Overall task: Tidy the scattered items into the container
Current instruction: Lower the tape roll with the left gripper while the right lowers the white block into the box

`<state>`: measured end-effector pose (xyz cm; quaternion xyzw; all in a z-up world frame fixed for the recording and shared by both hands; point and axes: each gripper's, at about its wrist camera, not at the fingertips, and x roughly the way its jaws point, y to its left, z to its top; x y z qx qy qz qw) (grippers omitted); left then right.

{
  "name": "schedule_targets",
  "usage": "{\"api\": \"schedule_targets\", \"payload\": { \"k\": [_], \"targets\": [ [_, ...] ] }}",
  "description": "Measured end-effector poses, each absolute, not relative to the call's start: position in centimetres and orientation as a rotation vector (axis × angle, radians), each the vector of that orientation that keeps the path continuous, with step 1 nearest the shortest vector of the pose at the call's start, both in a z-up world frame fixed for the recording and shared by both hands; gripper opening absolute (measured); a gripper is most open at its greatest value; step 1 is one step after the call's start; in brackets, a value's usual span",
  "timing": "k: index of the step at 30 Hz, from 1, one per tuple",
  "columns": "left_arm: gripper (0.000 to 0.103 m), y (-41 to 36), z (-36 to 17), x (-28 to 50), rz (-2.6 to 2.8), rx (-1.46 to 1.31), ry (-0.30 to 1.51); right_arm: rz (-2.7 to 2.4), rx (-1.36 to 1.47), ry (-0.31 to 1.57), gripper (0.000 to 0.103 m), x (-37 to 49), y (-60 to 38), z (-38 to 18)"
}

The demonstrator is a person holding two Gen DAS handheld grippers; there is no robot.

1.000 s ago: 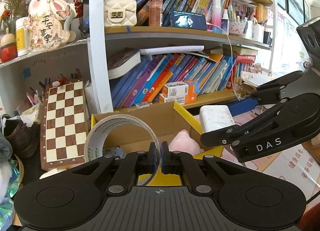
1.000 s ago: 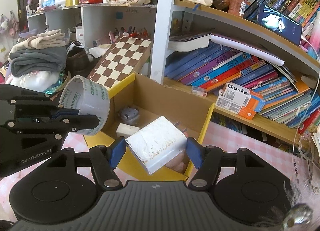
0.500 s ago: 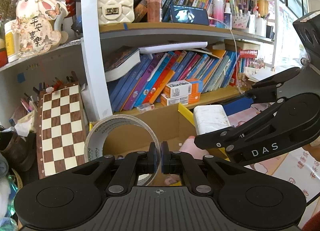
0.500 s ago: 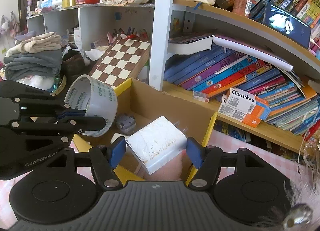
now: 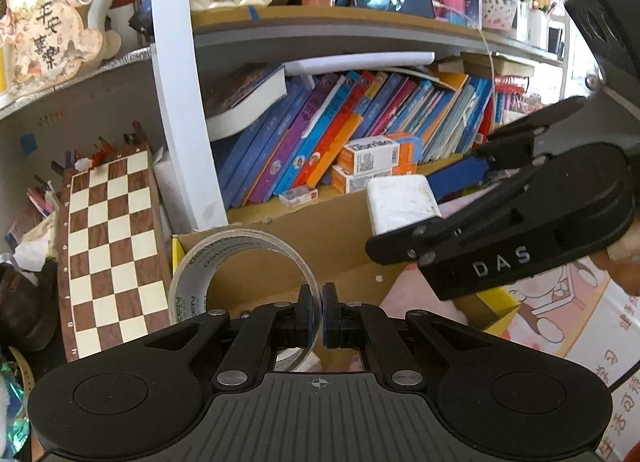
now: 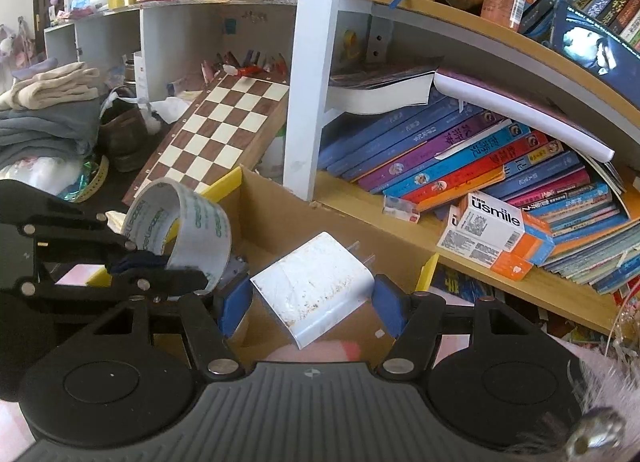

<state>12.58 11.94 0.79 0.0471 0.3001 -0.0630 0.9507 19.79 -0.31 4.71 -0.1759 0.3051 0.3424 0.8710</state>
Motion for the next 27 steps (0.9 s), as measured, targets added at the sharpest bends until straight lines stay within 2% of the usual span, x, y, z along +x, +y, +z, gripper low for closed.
{"api": "schedule_targets", "payload": {
  "k": [21, 27],
  "targets": [
    [0.003, 11.0, -2.2, 16.3, -0.190, 0.155, 0.721, 0.735, -0.379, 0.731, 0.064, 25.3, 2.2, 1.1],
    [0.004, 10.0, -2.1, 17.8, -0.227, 0.342, 0.722, 0.740, -0.405, 0.761, 0.064, 27.0, 3.0, 0.0]
  ]
}}
